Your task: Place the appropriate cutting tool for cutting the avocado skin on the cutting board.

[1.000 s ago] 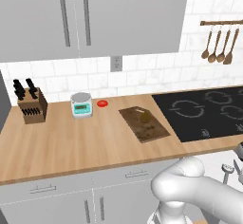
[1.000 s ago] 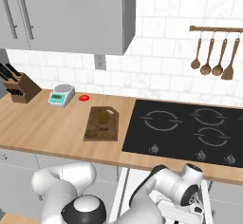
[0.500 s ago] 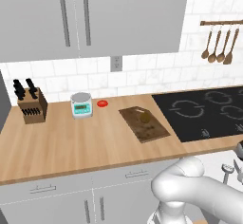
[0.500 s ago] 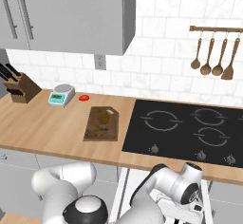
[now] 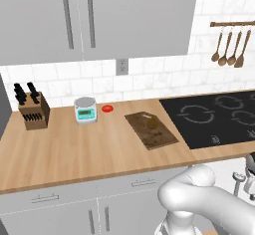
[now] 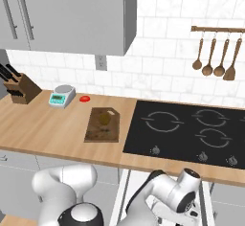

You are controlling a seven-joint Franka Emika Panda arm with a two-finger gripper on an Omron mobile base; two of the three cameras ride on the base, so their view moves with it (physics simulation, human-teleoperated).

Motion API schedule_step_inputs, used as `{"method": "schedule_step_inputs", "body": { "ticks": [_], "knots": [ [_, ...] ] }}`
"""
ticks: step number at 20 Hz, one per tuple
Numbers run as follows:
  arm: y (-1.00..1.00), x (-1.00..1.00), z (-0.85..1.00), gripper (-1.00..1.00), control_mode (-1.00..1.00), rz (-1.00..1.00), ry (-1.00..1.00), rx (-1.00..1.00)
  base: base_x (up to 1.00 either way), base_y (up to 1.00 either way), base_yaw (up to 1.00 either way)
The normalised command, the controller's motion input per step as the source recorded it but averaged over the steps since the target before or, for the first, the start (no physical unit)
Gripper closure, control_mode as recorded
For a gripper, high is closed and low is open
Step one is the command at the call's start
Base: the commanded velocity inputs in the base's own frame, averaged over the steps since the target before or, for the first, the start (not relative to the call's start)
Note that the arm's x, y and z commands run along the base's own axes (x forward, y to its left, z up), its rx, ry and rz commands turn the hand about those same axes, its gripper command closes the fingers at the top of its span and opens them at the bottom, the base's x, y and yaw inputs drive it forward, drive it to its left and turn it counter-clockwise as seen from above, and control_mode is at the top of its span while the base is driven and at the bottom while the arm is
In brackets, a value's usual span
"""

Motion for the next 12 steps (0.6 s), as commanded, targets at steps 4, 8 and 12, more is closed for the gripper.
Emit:
{"method": "schedule_step_inputs", "body": {
  "ticks": [4,8,12],
  "knots": [
    [-0.09,0.02,-0.13,-1.00,-1.00,-0.06,-0.06,0.05,0.00,0.00,0.00],
    [-0.05,0.09,-0.08,-1.00,-1.00,-0.01,0.01,0.01,0.00,0.00,0.00],
    [-0.05,0.08,-0.12,-1.00,-1.00,0.00,0.05,0.00,0.00,0.00,0.00]
  ]
}}
